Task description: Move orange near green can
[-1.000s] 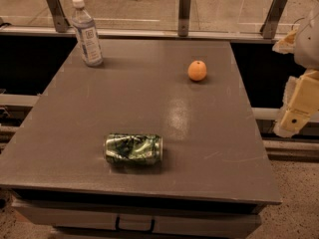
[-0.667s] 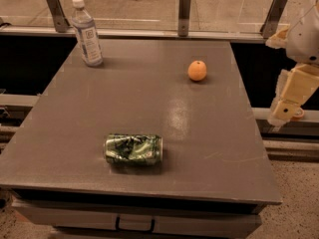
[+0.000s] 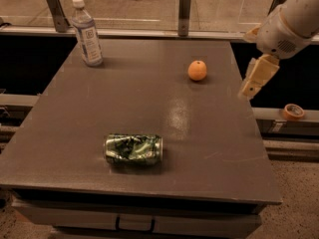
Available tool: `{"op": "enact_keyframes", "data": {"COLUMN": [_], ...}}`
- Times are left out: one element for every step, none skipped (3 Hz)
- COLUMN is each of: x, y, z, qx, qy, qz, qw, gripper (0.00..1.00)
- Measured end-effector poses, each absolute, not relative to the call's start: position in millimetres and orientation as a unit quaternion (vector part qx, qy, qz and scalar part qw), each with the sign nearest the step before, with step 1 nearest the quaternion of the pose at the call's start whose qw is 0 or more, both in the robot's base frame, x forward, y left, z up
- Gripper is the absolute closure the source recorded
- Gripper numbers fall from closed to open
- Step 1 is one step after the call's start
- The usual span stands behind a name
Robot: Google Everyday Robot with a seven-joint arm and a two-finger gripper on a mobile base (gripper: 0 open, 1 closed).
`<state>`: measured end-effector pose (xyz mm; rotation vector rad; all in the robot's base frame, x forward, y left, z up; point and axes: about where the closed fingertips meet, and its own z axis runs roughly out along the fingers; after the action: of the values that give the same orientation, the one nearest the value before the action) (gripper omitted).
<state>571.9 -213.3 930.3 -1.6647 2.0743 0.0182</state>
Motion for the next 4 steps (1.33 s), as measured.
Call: {"op": "enact_keyframes", "data": {"x": [620, 654, 680, 690], "y": [-186, -161, -144, -132], "z": [898, 876, 856, 844], "qx": [-0.597, -0.585, -0.567, -0.554], "qy": [0.756, 0.754, 0.759, 0.765], "qz": [0.041, 0.076, 0.103, 0.125], "qw": [0.264, 0.289, 0.303, 0.304], "gripper": [0.00, 0.00, 0.00, 0.17]}}
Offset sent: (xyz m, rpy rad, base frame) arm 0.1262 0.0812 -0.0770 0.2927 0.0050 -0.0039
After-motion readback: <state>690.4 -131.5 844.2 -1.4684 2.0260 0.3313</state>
